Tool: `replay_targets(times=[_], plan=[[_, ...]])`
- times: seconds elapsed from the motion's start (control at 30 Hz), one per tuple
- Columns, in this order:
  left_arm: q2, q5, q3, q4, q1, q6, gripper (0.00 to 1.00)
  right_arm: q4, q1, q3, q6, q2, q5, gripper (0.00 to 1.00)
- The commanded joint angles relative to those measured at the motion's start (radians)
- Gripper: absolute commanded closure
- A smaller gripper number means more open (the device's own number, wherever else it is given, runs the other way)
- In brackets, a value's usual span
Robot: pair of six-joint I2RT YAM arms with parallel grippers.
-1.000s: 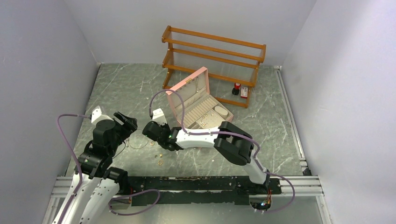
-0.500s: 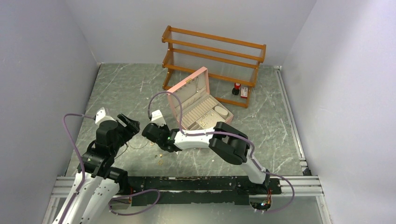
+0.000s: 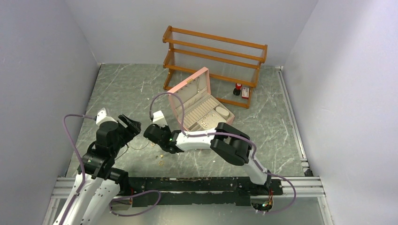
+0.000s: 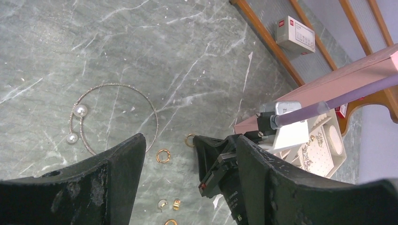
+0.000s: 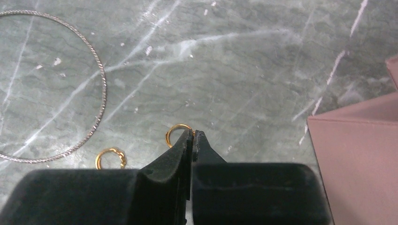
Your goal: Organize the mixed jewelry
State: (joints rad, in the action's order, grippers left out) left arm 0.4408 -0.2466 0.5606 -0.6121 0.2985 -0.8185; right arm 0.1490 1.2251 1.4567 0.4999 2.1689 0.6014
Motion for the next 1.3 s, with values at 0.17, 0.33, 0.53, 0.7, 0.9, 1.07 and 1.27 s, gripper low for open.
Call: replay_targets(times=[0.17,0.33,0.53,0.7,0.9,1.07,1.27], plan=[[-0.039,0.033,0.011,-0.005,0.004,-0.013,0.23,-0.14,-0.003,-0.221,0.081,-0.209,-0.014,0.98],[-0.04,0.157,-0.016,0.049,0.004,-0.021,0.24,-0.207,-0.002,-0.329,0.121,-0.333,-0.072,0.98],[0.055,0.409,-0.086,0.226,0.004,0.024,0.41,-0.268,-0.003,-0.421,0.174,-0.466,-0.123,0.98],[0.126,0.578,-0.111,0.358,0.004,0.038,0.47,-0.279,-0.004,-0.445,0.204,-0.529,-0.157,0.97],[0.169,0.689,-0.154,0.451,0.004,0.002,0.52,-0.284,-0.003,-0.447,0.224,-0.57,-0.193,0.97],[0.166,0.691,-0.163,0.445,0.004,0.0,0.57,-0.279,-0.003,-0.447,0.225,-0.582,-0.194,0.97],[0.162,0.668,-0.165,0.393,0.004,0.022,0.62,-0.28,-0.004,-0.451,0.23,-0.584,-0.179,0.96]])
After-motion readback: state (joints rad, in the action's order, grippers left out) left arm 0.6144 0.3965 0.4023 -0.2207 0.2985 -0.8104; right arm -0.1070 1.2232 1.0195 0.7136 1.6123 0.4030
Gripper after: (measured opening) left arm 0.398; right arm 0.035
